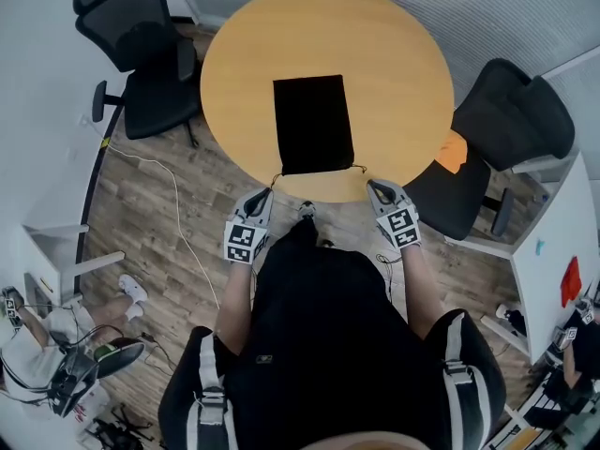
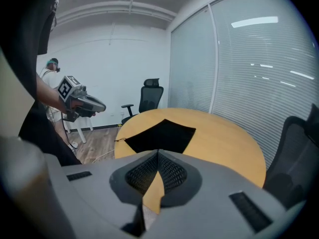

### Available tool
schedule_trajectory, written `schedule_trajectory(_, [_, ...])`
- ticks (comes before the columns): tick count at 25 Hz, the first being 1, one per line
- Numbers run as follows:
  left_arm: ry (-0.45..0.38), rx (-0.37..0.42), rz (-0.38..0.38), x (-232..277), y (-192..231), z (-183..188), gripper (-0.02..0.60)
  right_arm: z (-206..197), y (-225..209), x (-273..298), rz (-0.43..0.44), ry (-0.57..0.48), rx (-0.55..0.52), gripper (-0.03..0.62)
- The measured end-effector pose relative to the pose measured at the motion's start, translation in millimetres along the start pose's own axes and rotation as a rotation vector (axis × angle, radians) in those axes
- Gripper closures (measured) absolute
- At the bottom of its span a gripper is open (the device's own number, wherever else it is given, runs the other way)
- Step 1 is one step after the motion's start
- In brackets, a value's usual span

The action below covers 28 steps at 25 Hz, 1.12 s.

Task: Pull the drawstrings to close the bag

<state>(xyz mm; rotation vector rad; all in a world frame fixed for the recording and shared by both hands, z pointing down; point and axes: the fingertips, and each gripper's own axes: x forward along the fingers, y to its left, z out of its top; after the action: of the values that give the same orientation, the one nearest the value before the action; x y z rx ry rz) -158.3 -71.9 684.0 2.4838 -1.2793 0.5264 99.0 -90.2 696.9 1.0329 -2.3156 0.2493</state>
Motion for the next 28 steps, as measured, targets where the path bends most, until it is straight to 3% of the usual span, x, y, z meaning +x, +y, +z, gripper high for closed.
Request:
schedule_trajectory(3, [0.023, -0.03, -0.025, 16.4, 8.7, -10.4, 0.553, -22.4, -9.8, 20.3, -0.011, 0.054, 0.034, 0.511])
schedule_trajectory(6, [0.051, -0.065, -0.055, 32.8, 15.9, -20.0, 0.477, -31.2, -14.8, 31.3, -0.015, 0.084, 0.048, 0.494])
schedule_trajectory(8, [0.071, -0.07, -0.065, 40.8, 19.4, -27.0, 0.474, -34.3, -16.6, 35.4, -0.021, 0.095, 0.053, 0.485])
schedule_trajectory(14, [0.208, 0.008, -0.107, 69.3, 25.8, -65.8, 0.451, -51.2, -25.4, 56.2, -0.017, 0.159, 0.049, 0.432])
schedule_trajectory(21, [0.378, 0.117, -0.117, 92.1, 26.0, -125.7, 0.446, -80.5, -37.2, 73.1, -0.043, 0.264, -0.029, 0.416])
schedule_trajectory(28, [0.434, 0.149, -0.088, 104.2, 38.2, -145.1, 0.446, -97.6, -35.0, 97.0, -0.019, 0.303, -0.053, 0.405])
